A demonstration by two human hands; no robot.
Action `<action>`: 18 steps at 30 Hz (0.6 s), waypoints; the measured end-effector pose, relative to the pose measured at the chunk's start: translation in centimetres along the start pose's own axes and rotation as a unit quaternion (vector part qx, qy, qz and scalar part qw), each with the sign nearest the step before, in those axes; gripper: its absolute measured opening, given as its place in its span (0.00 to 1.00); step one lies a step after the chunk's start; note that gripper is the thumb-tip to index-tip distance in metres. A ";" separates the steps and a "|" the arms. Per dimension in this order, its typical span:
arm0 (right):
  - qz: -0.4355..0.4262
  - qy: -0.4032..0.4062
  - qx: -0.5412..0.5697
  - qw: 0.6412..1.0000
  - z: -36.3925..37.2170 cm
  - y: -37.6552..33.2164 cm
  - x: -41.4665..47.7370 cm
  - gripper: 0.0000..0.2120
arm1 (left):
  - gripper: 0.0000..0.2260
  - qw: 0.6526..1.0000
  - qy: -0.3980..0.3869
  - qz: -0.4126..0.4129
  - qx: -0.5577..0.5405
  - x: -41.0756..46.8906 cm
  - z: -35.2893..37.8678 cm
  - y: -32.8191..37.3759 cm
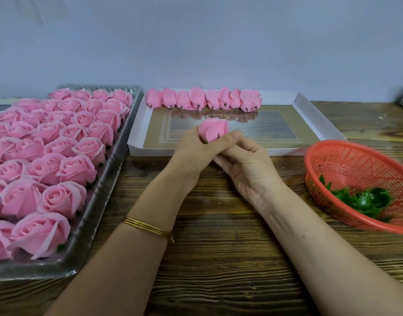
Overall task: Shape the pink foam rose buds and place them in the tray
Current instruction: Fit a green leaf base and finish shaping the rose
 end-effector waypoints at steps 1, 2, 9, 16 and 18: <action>0.005 -0.009 -0.002 1.000 0.0 0.0 0.0 0.19 | 0.09 1.000 -0.014 0.000 -0.005 0.0 0.0 0.0; 0.009 -0.018 -0.003 1.000 0.1 0.0 -0.1 0.20 | 0.06 0.999 -0.030 -0.001 -0.011 -0.1 0.1 0.0; 0.024 -0.040 -0.004 0.999 0.2 -0.3 -0.2 0.32 | 0.16 0.995 -0.086 -0.032 -0.034 -0.1 0.0 0.2; 0.037 -0.063 -0.011 0.997 -0.1 -0.6 -0.3 0.30 | 0.15 0.993 -0.108 -0.040 -0.013 -0.1 -0.3 0.5; 0.046 -0.071 -0.023 0.996 -0.2 -0.7 -0.3 0.29 | 0.16 0.993 -0.117 -0.029 -0.009 -0.2 -0.3 0.5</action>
Point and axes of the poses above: each hand's wrist, its own x-axis towards the middle knuckle, its own z-axis out of the palm, y = z × x, the point moved 3 cm from there along x, towards the middle knuckle, and after that the axes turned 11 degrees about -x, right-handed, at the moved point
